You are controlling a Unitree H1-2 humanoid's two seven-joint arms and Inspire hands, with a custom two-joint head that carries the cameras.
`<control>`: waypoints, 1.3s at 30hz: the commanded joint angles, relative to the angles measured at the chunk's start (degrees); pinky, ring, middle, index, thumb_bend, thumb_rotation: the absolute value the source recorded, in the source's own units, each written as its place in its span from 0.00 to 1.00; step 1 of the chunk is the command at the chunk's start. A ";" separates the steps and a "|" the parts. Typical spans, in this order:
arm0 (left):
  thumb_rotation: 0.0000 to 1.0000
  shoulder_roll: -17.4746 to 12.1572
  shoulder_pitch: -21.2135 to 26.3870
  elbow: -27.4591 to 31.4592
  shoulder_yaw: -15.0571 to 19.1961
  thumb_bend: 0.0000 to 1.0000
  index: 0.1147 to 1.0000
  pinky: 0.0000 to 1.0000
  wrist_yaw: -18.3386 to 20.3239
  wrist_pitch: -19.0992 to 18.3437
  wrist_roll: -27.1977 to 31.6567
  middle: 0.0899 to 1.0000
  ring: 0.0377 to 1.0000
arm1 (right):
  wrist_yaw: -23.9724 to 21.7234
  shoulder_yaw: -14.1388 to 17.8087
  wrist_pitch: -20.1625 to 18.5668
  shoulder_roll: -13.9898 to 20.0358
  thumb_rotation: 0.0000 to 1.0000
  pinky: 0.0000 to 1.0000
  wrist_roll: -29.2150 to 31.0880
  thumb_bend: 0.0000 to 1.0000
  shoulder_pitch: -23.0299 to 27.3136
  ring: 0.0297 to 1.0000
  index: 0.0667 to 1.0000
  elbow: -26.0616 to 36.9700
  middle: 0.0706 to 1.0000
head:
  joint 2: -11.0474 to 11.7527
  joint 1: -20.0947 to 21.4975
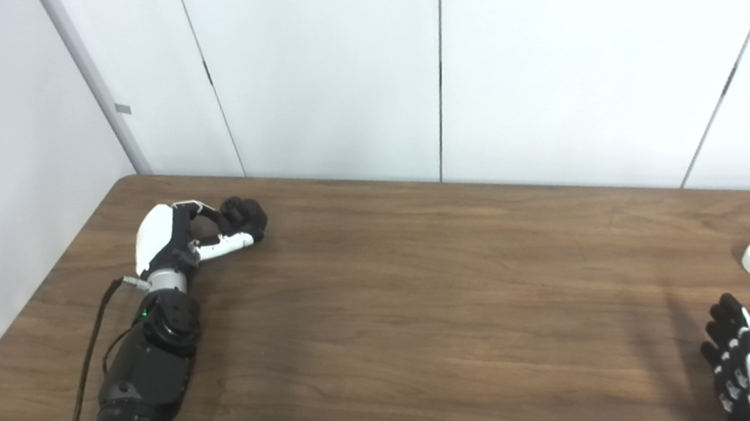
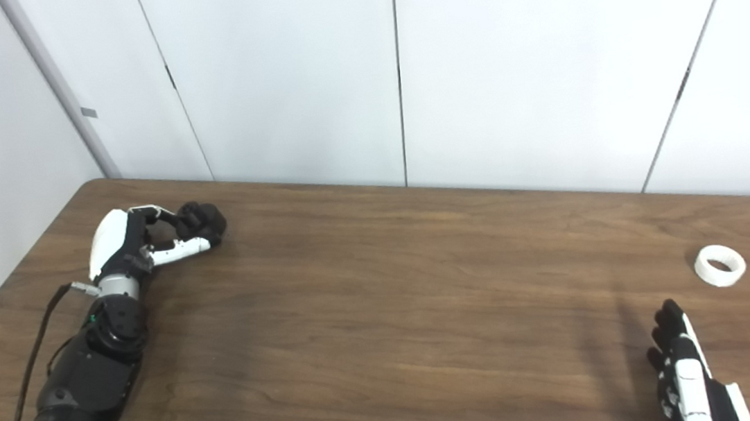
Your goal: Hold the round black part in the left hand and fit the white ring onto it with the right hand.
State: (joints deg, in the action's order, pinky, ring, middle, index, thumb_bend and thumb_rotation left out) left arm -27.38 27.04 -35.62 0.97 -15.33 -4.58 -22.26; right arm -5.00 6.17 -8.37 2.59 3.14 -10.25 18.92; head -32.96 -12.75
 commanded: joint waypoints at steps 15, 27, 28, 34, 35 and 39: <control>0.05 0.22 -5.70 16.86 -4.09 0.52 0.42 0.81 -0.26 1.61 -6.03 0.74 0.84 | -0.09 -0.19 2.70 0.81 1.00 1.00 0.65 0.37 -2.91 1.00 0.98 0.17 0.99 | -0.48 1.19; 0.05 3.94 -12.43 33.77 -9.72 0.52 0.42 0.96 2.57 1.48 -15.99 0.74 0.86 | 0.12 -1.08 3.22 0.60 1.00 1.00 -0.70 0.40 -2.82 1.00 0.98 -0.64 0.99 | -0.81 3.46; 0.05 4.29 -12.85 34.77 -10.02 0.52 0.42 0.97 2.95 1.58 -16.28 0.74 0.86 | 0.13 -1.18 3.41 0.59 1.00 1.00 -0.83 0.40 -2.78 1.00 0.99 -0.78 0.99 | -0.88 3.74; 0.05 6.71 -15.25 40.06 -12.62 0.52 0.42 0.97 4.18 2.82 -19.62 0.74 0.85 | 0.50 -1.74 3.64 0.20 1.00 1.00 -1.61 0.43 -2.63 1.00 0.98 -1.06 0.98 | -1.30 5.70; 0.05 7.32 -15.68 40.76 -13.05 0.52 0.42 0.96 4.25 2.64 -20.26 0.73 0.85 | 0.52 -1.84 3.71 0.16 1.00 1.00 -1.68 0.43 -2.60 1.00 0.98 -1.14 0.98 | -1.34 5.92; 0.06 9.83 -17.77 43.20 -14.08 0.52 0.42 0.94 4.63 2.57 -21.49 0.73 0.84 | 0.85 -2.31 3.93 0.07 1.00 1.00 -2.49 0.45 -2.68 1.00 0.98 -1.42 0.98 | -1.90 7.76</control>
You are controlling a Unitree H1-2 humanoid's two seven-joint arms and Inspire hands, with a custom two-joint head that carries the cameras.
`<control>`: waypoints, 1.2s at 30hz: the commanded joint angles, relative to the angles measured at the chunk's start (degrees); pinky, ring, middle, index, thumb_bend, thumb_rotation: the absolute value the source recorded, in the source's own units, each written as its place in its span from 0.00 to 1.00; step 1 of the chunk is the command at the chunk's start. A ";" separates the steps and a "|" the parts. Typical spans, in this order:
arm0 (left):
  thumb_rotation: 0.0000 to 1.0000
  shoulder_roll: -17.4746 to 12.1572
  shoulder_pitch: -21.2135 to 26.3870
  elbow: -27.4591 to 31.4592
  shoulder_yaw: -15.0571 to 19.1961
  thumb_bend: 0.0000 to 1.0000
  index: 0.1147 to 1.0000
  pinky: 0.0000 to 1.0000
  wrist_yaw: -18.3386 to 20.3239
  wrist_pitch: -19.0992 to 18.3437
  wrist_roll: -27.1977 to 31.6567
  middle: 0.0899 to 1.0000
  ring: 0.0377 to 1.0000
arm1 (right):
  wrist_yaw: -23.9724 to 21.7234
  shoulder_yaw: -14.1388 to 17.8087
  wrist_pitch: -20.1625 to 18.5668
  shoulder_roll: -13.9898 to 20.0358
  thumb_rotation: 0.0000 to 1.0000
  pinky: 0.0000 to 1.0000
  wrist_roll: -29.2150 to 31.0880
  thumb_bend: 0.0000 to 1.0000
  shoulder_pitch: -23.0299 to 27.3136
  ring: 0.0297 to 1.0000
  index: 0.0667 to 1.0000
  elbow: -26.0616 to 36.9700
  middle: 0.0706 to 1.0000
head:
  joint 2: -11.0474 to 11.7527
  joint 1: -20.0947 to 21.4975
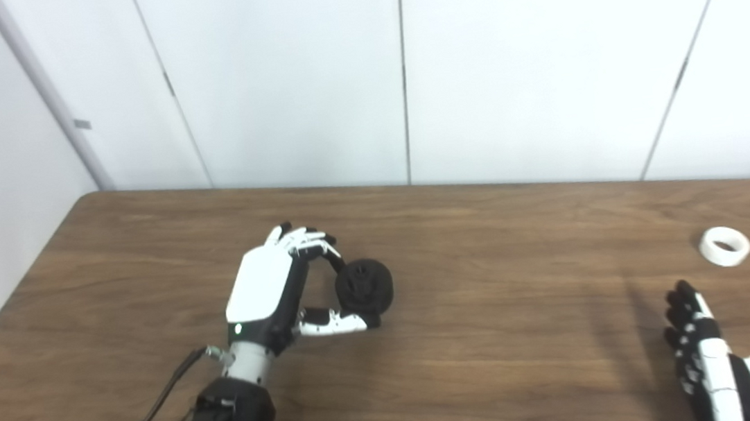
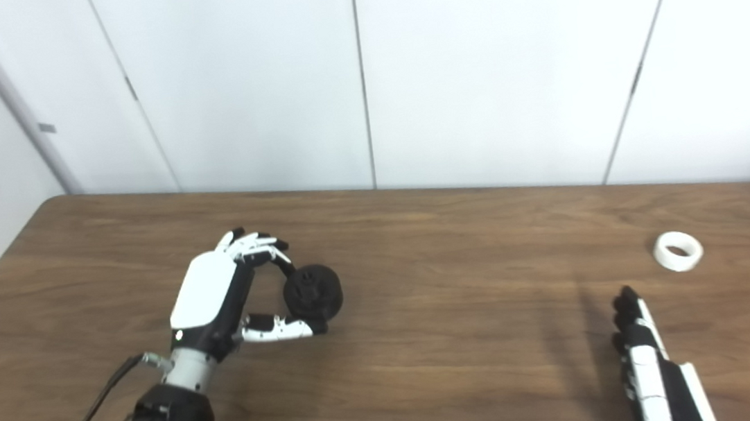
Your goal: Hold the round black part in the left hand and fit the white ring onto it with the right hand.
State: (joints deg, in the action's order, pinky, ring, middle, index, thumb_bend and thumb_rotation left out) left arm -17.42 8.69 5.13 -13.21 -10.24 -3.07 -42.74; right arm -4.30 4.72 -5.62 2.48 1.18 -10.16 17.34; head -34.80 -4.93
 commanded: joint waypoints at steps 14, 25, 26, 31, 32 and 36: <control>0.05 5.64 -6.22 3.73 -4.56 0.52 0.42 0.93 -0.82 3.50 -5.79 0.72 0.83 | 2.00 -2.39 1.84 -0.63 0.98 1.00 -2.63 0.50 -2.73 0.99 0.94 -0.55 0.96 | -1.66 4.04; 0.05 7.64 -8.91 1.02 -7.07 0.52 0.42 0.92 -1.17 3.66 -8.05 0.73 0.83 | 2.59 -3.37 1.03 -0.79 1.00 1.00 -3.33 0.53 -2.57 0.98 0.94 0.23 0.95 | -2.92 6.19; 0.05 7.64 -9.15 0.70 -7.35 0.52 0.42 0.92 -1.36 3.78 -8.42 0.73 0.83 | 2.65 -3.45 0.95 -0.80 1.00 1.00 -3.32 0.53 -2.58 0.98 0.94 0.32 0.95 | -3.00 6.35; 0.05 7.07 -9.88 -0.23 -7.91 0.52 0.42 0.91 -1.15 4.29 -9.47 0.73 0.83 | 3.24 -3.84 0.47 -1.05 1.00 1.00 -3.77 0.52 -2.56 0.98 0.94 0.98 0.95 | -3.52 7.56; 0.05 7.01 -9.97 -0.38 -7.89 0.52 0.42 0.91 -1.04 4.37 -9.59 0.73 0.83 | 3.34 -3.92 0.32 -1.05 1.00 1.00 -3.84 0.53 -2.53 0.99 0.94 1.16 0.95 | -3.60 7.68; 0.05 7.00 -10.10 -1.62 -7.71 0.52 0.42 0.90 -1.80 5.49 -9.38 0.73 0.82 | 3.89 -3.94 -0.70 -1.28 1.00 1.00 -4.05 0.53 -2.39 0.98 0.93 2.42 0.95 | -4.14 8.42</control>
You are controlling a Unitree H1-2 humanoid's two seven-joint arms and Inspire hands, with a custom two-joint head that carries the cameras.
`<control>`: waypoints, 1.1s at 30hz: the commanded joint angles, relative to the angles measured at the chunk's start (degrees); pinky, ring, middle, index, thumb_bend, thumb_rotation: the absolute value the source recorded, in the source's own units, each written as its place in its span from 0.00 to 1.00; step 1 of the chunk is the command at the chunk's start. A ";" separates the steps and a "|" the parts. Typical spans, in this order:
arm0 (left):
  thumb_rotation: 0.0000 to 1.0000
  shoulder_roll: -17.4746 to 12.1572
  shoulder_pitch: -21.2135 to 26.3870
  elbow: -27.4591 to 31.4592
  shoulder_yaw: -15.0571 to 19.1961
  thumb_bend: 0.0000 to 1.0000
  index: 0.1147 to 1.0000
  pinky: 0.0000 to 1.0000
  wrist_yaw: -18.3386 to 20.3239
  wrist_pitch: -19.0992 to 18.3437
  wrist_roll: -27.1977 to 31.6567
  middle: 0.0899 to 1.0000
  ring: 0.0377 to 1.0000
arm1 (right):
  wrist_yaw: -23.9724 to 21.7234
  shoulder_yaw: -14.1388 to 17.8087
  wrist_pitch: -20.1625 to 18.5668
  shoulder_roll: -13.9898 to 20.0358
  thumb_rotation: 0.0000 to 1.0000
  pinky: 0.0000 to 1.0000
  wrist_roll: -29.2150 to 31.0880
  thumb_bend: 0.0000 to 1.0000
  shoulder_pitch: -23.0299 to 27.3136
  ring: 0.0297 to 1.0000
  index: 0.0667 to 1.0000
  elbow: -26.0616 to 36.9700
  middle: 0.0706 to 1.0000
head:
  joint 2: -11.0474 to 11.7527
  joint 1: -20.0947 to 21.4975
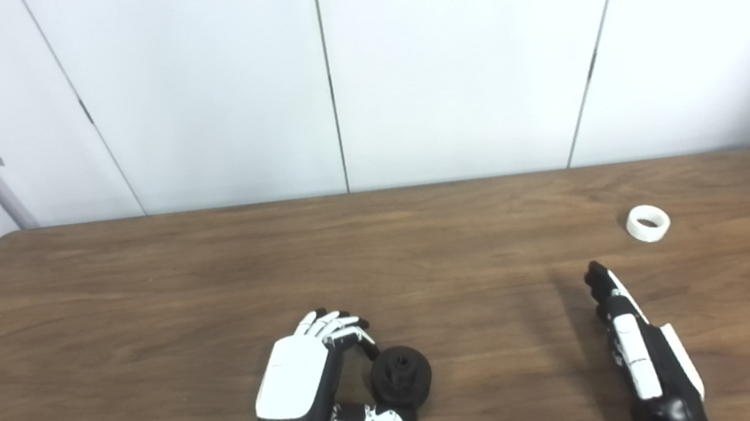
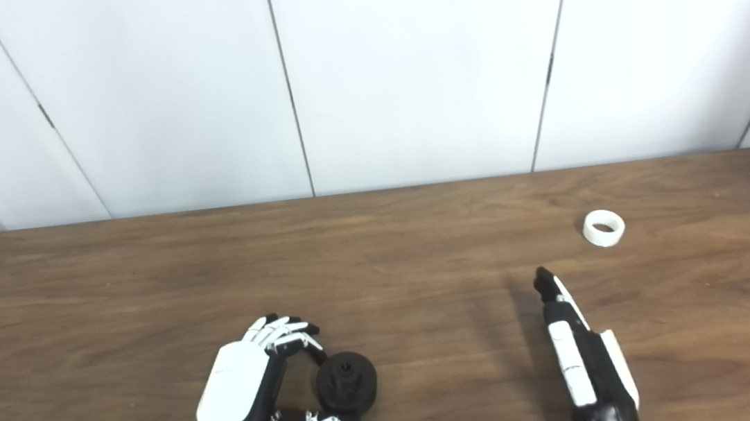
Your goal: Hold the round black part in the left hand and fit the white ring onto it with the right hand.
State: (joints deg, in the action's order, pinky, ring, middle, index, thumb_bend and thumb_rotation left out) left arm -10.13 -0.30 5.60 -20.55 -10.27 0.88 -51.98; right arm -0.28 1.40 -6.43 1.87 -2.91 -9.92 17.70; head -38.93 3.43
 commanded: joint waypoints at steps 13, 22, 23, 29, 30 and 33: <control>0.05 -0.48 -1.02 -4.07 -0.34 0.52 0.42 0.91 -2.16 2.11 -0.21 0.72 0.82 | 0.92 1.72 -3.33 0.53 0.98 0.98 0.12 0.51 -1.06 0.96 0.91 4.86 0.93 | -0.72 0.28; 0.05 -0.67 -0.81 -5.33 -0.21 0.52 0.42 0.89 -2.59 2.86 -0.05 0.72 0.81 | 1.01 7.25 -7.76 3.73 0.81 0.97 0.01 0.44 2.93 0.96 0.88 7.57 0.91 | -0.81 0.27; 0.05 -0.67 -0.79 -5.34 -0.19 0.52 0.42 0.89 -2.48 2.82 -0.07 0.72 0.81 | 1.04 7.84 -8.27 4.24 0.76 0.94 -0.22 0.43 3.56 0.95 0.87 7.83 0.90 | -1.10 0.40; 0.05 -0.58 -0.79 -5.57 -0.13 0.52 0.42 0.90 -1.71 2.39 0.07 0.72 0.81 | 2.88 9.91 -11.79 8.08 0.50 0.81 -4.71 0.47 7.69 0.88 0.82 7.68 0.87 | -1.22 0.72; 0.05 -0.56 -0.79 -5.62 -0.15 0.52 0.42 0.90 -1.63 2.29 -0.01 0.72 0.81 | 3.09 9.90 -12.42 8.89 0.48 0.80 -5.94 0.48 8.27 0.87 0.81 7.64 0.87 | -1.26 0.84; 0.05 -0.50 -0.73 -5.82 -0.20 0.52 0.42 0.90 -1.52 2.20 -0.03 0.72 0.81 | 3.49 9.93 -14.13 10.82 0.37 0.85 -8.83 0.50 10.13 0.88 0.78 7.37 0.86 | -1.24 1.14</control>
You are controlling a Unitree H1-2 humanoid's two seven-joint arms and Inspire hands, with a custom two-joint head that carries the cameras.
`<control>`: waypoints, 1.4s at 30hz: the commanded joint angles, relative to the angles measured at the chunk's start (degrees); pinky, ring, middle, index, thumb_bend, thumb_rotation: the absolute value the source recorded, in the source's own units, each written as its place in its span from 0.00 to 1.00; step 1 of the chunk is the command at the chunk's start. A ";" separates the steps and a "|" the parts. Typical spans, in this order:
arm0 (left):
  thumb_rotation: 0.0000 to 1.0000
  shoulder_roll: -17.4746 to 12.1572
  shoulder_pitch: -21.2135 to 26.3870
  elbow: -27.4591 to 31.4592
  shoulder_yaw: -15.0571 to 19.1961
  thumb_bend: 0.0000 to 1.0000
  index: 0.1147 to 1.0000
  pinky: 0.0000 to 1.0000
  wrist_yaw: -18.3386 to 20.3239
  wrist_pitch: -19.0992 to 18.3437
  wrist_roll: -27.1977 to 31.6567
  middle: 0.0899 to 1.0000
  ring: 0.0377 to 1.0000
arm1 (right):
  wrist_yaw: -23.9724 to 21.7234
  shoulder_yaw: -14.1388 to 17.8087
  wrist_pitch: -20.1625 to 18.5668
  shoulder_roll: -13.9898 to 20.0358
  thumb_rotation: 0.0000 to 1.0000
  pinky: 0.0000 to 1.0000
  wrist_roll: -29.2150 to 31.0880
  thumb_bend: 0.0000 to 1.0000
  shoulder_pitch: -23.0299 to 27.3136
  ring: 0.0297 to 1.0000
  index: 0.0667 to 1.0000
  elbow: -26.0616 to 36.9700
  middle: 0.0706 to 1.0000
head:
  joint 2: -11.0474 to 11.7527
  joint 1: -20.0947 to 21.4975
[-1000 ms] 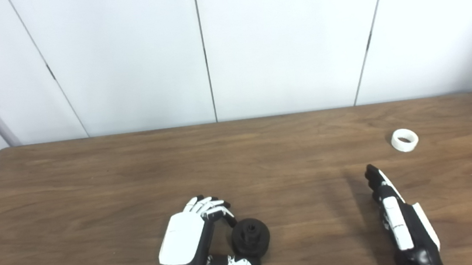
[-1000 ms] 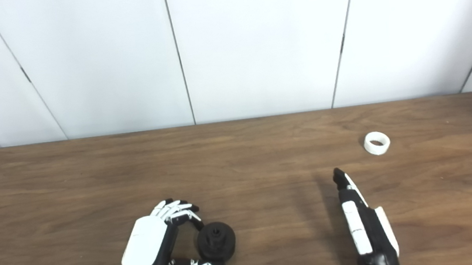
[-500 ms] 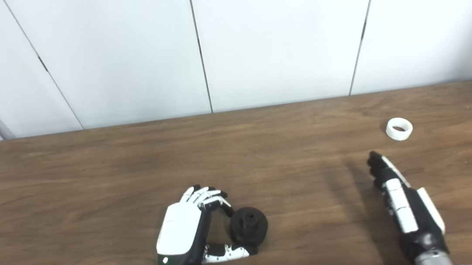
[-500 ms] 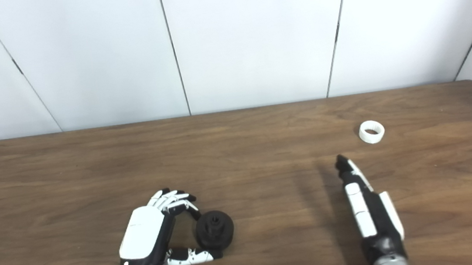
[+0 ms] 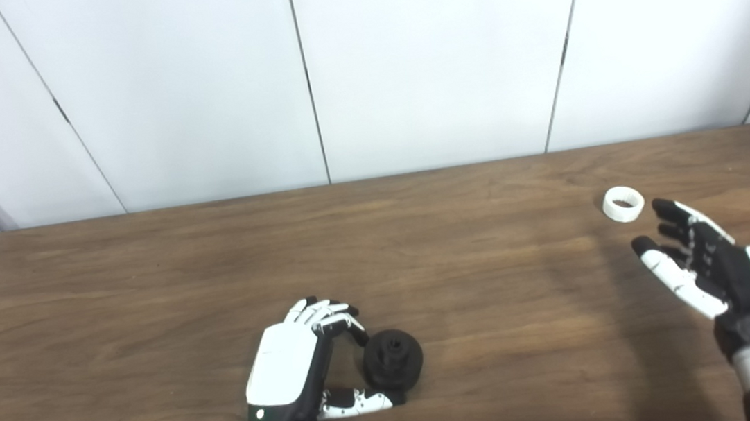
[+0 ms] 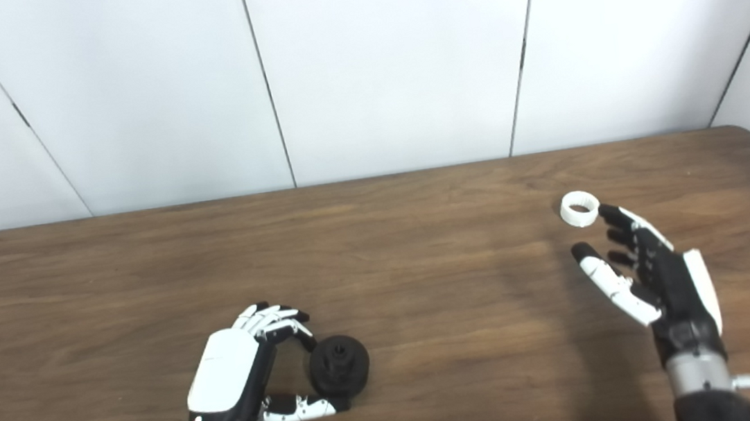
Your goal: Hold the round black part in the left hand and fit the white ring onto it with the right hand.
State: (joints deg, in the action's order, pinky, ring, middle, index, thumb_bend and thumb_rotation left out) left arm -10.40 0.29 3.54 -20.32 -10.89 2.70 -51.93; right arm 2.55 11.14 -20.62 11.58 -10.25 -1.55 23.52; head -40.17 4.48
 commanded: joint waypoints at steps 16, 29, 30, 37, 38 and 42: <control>0.07 0.65 -2.26 -1.76 0.17 0.52 0.42 0.89 0.44 -0.22 2.13 0.71 0.79 | -1.35 -0.19 -5.86 5.77 0.30 0.78 -7.48 0.57 6.03 0.84 0.74 1.14 0.81 | -0.18 -0.10; 0.24 -0.61 -3.16 15.81 5.58 0.91 0.58 0.70 16.90 -7.72 16.83 0.74 0.78 | -2.70 -5.06 -3.00 3.77 0.34 0.77 -8.09 0.54 0.54 0.83 0.77 5.30 0.82 | -0.81 -1.10; 0.24 -0.74 -3.14 17.25 6.71 0.92 0.59 0.70 17.86 -8.85 18.30 0.74 0.78 | -2.71 -5.79 -2.63 3.46 0.34 0.76 -8.33 0.54 -0.06 0.83 0.77 5.55 0.82 | -0.81 -1.10; 0.30 -2.02 -2.41 21.01 12.45 0.85 0.71 0.72 21.25 -12.54 24.63 0.75 0.78 | -3.08 -9.49 -2.44 0.97 0.38 0.77 -9.14 0.55 -2.68 0.83 0.77 7.89 0.82 | -1.02 -1.97; 0.31 -1.95 -2.50 21.35 13.41 0.86 0.71 0.73 21.31 -12.98 26.00 0.75 0.78 | -3.22 -9.98 -2.31 0.70 0.39 0.77 -9.25 0.55 -3.00 0.84 0.78 8.10 0.83 | -1.02 -2.03; 0.36 -1.71 -3.19 22.16 16.66 0.89 0.77 0.84 21.55 -13.85 31.80 0.77 0.80 | -3.33 -11.66 -1.96 0.08 0.44 0.77 -10.05 0.53 -3.88 0.83 0.79 8.48 0.83 | -0.98 -2.31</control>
State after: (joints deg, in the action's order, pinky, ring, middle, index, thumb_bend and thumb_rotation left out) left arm -11.84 -3.35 22.99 -4.44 11.05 -11.69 -21.90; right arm -0.73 -0.34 -24.91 11.52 -19.48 -5.91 29.51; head -41.13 2.11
